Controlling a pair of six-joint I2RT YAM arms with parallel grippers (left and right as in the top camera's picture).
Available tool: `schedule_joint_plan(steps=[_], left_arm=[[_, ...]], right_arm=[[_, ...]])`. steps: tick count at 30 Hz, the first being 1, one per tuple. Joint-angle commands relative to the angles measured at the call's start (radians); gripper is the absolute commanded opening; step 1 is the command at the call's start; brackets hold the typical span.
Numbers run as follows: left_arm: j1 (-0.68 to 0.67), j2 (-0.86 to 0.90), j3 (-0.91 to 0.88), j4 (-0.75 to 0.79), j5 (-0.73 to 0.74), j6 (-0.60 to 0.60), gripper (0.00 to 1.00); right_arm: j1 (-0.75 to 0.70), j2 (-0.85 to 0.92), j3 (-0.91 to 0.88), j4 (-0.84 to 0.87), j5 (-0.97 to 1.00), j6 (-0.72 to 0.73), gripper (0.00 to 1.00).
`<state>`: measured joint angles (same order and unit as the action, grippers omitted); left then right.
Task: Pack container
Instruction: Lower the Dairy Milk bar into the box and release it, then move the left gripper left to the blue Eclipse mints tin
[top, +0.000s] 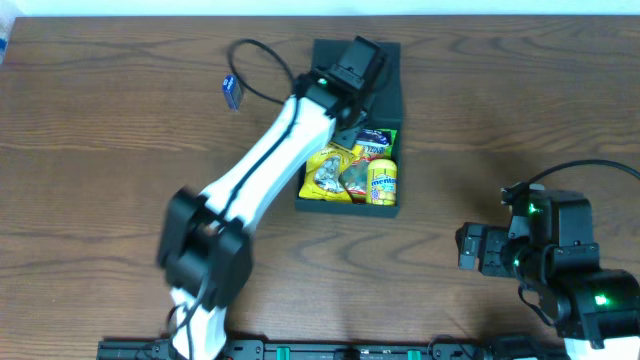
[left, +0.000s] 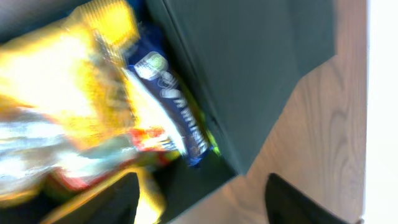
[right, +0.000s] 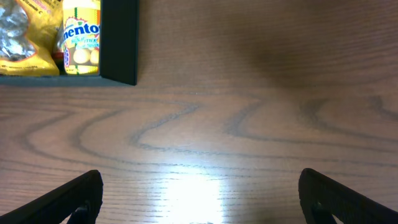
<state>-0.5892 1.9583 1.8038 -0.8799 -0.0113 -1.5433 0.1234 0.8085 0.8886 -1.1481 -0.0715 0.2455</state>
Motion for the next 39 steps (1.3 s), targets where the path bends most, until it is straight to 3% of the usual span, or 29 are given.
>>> schedule_joint_plan(steps=[1, 4, 10, 15, 19, 25, 33, 36, 39], left_arm=[[0.0, -0.132, 0.026, -0.142, -0.212, 0.198, 0.73], [0.008, -0.206, 0.026, -0.305, -0.342, 0.212, 0.86], [0.042, -0.278, 0.009, -0.586, -0.54, 0.225, 0.94], [0.04, -0.317, -0.077, -0.582, -0.636, 0.379, 0.95], [0.041, -0.425, -0.246, -0.441, -0.65, 0.48, 0.95], [0.112, -0.596, -0.581, -0.084, -0.647, 0.681, 0.95], [0.232, -0.597, -0.84, 0.107, -0.586, 0.711, 0.95], [0.238, -0.595, -0.935, 0.371, -0.529, 0.969, 0.95], [0.257, -0.553, -1.085, 0.806, -0.393, 1.326, 0.96]], right_arm=[[-0.008, -0.006, 0.0, 0.0, 0.0, 0.012, 0.99], [-0.008, -0.006, 0.0, 0.0, 0.0, 0.012, 0.99], [-0.008, -0.006, 0.0, 0.0, 0.0, 0.012, 0.99], [-0.008, -0.006, 0.0, 0.0, 0.0, 0.012, 0.99], [-0.008, -0.006, 0.0, 0.0, 0.0, 0.012, 0.99], [-0.008, -0.006, 0.0, 0.0, 0.0, 0.012, 0.99], [-0.008, -0.006, 0.0, 0.0, 0.0, 0.012, 0.99], [-0.008, -0.006, 0.0, 0.0, 0.0, 0.012, 0.99], [-0.008, -0.006, 0.0, 0.0, 0.0, 0.012, 0.99]])
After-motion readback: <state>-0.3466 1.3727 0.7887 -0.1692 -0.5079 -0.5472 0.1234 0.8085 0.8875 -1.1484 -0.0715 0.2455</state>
